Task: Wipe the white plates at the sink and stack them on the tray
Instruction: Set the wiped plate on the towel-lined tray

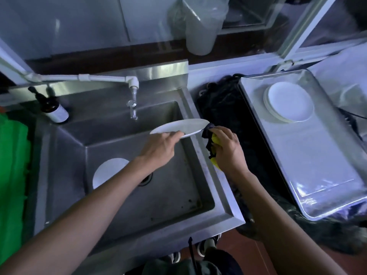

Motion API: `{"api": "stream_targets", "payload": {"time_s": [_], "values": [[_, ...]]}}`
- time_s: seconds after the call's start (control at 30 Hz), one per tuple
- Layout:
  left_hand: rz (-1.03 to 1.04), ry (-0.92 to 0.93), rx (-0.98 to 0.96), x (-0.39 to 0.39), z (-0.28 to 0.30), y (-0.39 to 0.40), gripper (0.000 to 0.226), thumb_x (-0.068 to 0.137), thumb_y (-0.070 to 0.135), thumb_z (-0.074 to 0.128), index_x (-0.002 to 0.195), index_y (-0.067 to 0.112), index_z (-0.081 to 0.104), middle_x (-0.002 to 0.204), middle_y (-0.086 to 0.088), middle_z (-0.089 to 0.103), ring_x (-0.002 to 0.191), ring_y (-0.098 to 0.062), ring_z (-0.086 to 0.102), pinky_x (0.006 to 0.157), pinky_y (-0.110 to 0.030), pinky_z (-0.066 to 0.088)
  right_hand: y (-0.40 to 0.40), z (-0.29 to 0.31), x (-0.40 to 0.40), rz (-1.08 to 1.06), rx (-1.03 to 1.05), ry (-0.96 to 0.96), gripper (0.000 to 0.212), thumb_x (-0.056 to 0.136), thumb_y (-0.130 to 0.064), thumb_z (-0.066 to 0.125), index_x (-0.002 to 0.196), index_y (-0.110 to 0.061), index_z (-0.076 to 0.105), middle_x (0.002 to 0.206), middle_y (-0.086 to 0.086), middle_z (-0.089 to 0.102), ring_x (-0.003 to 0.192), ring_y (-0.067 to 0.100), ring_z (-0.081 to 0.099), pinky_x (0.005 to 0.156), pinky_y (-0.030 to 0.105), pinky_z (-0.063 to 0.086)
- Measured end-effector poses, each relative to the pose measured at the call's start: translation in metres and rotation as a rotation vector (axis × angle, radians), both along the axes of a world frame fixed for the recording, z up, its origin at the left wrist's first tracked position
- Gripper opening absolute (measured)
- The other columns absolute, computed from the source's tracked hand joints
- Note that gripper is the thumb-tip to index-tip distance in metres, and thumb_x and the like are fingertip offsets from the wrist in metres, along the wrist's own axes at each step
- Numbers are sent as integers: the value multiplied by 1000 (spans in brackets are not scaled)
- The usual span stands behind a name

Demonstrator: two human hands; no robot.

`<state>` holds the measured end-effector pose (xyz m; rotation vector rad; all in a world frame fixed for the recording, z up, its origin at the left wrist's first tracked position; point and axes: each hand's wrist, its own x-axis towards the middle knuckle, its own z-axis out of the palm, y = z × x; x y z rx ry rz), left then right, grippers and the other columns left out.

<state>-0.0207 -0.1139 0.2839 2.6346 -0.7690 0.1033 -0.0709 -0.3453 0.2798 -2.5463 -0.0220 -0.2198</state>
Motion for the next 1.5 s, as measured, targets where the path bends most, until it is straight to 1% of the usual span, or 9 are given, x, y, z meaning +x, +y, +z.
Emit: {"api": "stream_targets", "payload": {"time_s": [0.13,0.23,0.43,0.73,0.87,1.0,1.23,1.37,1.5], "values": [[-86,-150,89,26,13,-68,37,72,-13,62,102,7,71,76,-10,73,59,-34,65,45,-33,45,-69,10,-2,-70,10,-1,64,79,8,56,136,-19,59,141,3,53,120,34,51,97,45,48],[-138,-260,64,43,24,-127,33,79,-1,49,102,9,70,82,-8,74,65,-33,68,50,-35,49,-123,18,-4,-98,36,-53,64,74,9,58,133,-16,62,137,5,58,115,36,54,95,43,49],[-170,-274,91,70,41,-238,33,74,-10,62,103,6,69,81,-11,74,68,-34,70,50,-40,53,-217,21,-3,-171,50,-64,56,76,-1,50,129,-18,63,134,4,60,109,40,55,95,46,48],[-292,-313,164,94,36,-372,41,71,-12,59,106,3,70,87,-11,73,76,-32,69,61,-39,51,-316,13,-7,-250,73,-37,54,79,0,48,127,-19,63,135,1,59,108,38,53,90,50,47],[-339,-319,176,97,31,-411,37,61,-16,65,93,3,70,75,-9,70,64,-30,67,51,-33,47,-338,3,-6,-279,95,-38,51,85,4,57,130,-19,63,137,1,58,110,36,52,92,47,47],[-360,-316,207,100,21,-437,38,57,-16,69,90,2,69,72,-9,68,60,-29,65,47,-30,44,-352,-8,-4,-281,108,-22,50,86,0,56,132,-19,61,138,1,57,111,35,52,92,49,48],[-347,-254,361,117,-5,-458,41,84,-4,50,121,7,62,120,-10,69,108,-33,64,80,-44,51,-366,-23,0,-281,96,-8,49,86,-5,52,132,-21,59,137,1,57,109,33,53,90,50,48],[-341,-205,445,122,-18,-466,50,91,0,46,140,12,50,146,-8,54,129,-34,52,96,-47,45,-369,-31,5,-283,93,-6,51,85,3,60,132,-18,60,137,4,58,108,35,54,89,50,49],[-325,-131,548,122,-33,-472,70,90,0,52,154,16,30,162,-9,30,146,-37,30,111,-53,33,-370,-37,9,-269,93,9,51,86,4,61,132,-17,61,137,4,58,111,36,54,92,52,48]]}}
